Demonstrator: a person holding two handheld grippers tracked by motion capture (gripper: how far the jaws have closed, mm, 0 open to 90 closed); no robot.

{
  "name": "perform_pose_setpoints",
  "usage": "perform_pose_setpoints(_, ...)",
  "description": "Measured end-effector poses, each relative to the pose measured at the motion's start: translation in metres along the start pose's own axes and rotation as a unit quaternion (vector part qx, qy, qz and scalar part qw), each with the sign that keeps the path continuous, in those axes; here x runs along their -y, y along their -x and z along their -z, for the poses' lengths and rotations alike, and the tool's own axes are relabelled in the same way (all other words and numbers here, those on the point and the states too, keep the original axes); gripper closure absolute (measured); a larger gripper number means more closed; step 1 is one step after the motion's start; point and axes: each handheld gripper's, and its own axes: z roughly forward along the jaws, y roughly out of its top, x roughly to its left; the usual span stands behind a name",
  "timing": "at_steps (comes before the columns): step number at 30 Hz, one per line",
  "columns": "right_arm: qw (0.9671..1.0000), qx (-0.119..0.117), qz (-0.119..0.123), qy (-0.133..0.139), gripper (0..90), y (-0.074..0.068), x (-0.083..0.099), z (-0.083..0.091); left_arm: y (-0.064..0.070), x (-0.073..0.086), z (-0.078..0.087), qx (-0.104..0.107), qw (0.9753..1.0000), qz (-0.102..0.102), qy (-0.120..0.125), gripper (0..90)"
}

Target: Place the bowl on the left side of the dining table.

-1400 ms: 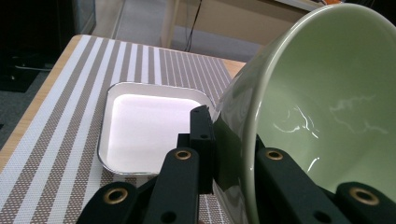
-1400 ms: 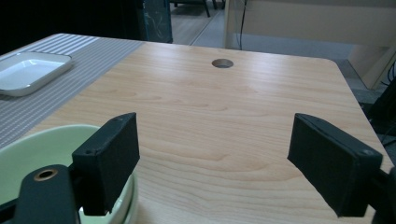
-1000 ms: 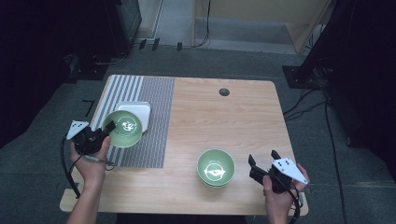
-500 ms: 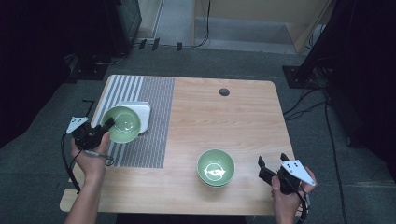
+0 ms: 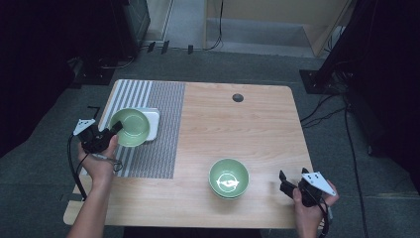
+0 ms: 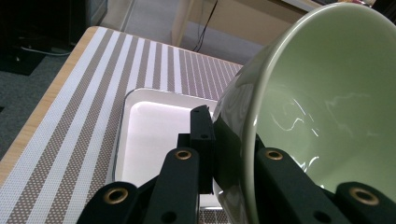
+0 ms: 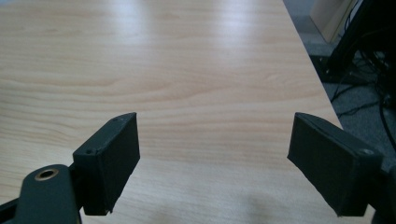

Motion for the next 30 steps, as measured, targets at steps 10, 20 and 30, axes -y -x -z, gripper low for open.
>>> perform_pose_setpoints(10,0.9978,-0.004,-0.013,-0.065,17.1,0.009,0.004,-0.009,-0.002,-0.007,-0.010,0.005,0.9999,0.012,-0.007,83.5)
perform_pose_setpoints(20,0.9920,-0.011,0.014,-0.125,15.4,0.004,0.004,-0.018,-0.005,-0.010,-0.022,-0.003,0.9997,0.019,-0.016,83.5)
perform_pose_setpoints(30,0.9919,-0.009,0.015,-0.126,15.0,0.004,0.004,-0.018,-0.007,-0.014,-0.038,-0.007,0.9984,0.042,-0.036,83.7)
